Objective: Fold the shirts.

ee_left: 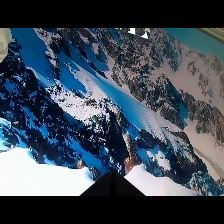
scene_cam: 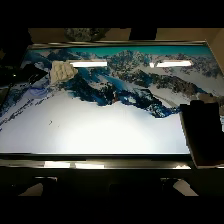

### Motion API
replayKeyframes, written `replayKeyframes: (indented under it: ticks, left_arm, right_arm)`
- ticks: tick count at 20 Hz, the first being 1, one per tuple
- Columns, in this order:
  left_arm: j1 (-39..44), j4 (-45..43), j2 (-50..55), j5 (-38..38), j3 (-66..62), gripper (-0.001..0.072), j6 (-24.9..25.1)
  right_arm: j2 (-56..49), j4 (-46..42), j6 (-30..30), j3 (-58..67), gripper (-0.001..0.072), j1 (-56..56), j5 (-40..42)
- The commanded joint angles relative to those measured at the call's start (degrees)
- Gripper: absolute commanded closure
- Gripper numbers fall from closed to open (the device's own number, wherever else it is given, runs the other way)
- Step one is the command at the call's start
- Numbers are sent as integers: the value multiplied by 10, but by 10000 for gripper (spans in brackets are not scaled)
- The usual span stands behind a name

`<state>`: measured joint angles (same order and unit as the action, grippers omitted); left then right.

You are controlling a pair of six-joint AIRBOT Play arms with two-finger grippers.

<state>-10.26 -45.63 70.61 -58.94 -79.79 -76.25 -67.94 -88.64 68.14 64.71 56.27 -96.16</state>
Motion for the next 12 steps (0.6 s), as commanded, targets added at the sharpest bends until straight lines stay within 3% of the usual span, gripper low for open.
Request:
replayKeyframes:
  ticks: [1,2,3,6,8,9,12]
  left_arm:
    - [0,7,0,0,0,677,0]
    - [0,9,0,0,0,677,0]
    - [0,12,0,0,0,677,0]
    - [0,12,-1,-11,-30,678,0]
    - [10,-31,0,-7,-97,680,17]
    - [30,-118,3,-1,-141,681,5]
    - [135,-539,25,-2,-246,679,-148]
  right_arm:
    - [2,-26,24,-37,548,0,31]
    - [2,-24,28,-36,159,0,37]
    - [4,-25,18,-33,3,0,38]
    - [17,-42,-40,44,12,-1,79]
    - [26,-40,-63,157,15,-17,158]
    - [31,-40,-64,211,15,-43,208]
    - [37,-36,-55,317,15,-201,325]
